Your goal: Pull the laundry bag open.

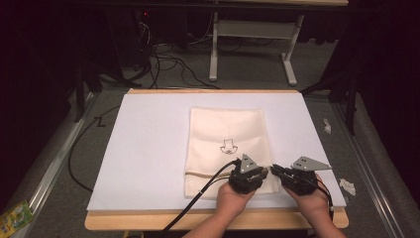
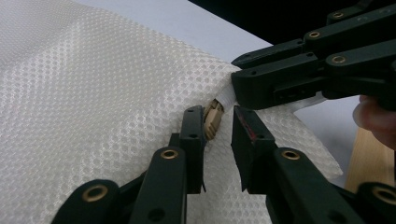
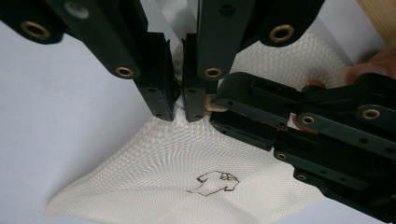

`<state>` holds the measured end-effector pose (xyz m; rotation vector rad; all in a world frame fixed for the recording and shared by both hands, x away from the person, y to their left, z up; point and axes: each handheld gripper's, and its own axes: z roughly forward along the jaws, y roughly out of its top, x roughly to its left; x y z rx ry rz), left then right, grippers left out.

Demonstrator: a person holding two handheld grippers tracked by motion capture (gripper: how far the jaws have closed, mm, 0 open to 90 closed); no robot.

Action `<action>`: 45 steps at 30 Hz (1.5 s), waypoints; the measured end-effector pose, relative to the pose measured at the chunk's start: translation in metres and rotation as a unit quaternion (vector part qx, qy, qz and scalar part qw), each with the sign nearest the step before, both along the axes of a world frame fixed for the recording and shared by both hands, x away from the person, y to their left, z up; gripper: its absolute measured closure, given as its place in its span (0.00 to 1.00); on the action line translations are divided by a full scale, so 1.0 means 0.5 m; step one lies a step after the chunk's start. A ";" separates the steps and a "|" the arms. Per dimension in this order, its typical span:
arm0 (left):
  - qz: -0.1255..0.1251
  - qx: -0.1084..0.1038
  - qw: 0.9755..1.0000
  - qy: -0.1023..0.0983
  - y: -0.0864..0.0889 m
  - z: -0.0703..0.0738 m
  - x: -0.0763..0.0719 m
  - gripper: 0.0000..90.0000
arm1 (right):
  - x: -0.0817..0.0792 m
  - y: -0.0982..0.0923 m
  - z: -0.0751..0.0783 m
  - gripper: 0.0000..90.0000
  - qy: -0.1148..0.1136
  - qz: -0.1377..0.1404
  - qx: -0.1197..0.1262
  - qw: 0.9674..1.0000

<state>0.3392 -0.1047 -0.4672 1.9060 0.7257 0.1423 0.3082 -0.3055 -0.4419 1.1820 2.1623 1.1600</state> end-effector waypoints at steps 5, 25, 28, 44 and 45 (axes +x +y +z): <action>0.006 -0.010 1.000 0.003 -0.007 -0.002 -0.001 0.94 | 0.000 -0.001 0.001 0.94 -0.002 -0.001 0.007 1.000; 0.022 0.021 0.999 0.011 0.069 0.001 0.012 0.97 | 0.001 -0.020 0.003 0.94 -0.003 -0.017 0.014 1.000; 0.019 0.024 0.999 0.021 0.105 -0.002 0.015 0.97 | 0.001 -0.021 0.002 0.94 0.002 -0.008 0.020 1.000; 0.008 0.040 0.999 0.018 0.140 0.004 0.010 0.97 | -0.003 0.015 0.002 0.95 0.005 0.008 -0.002 1.000; 0.009 0.041 0.999 0.019 0.140 0.004 0.011 0.97 | -0.004 0.016 0.001 0.95 0.006 0.009 -0.003 1.000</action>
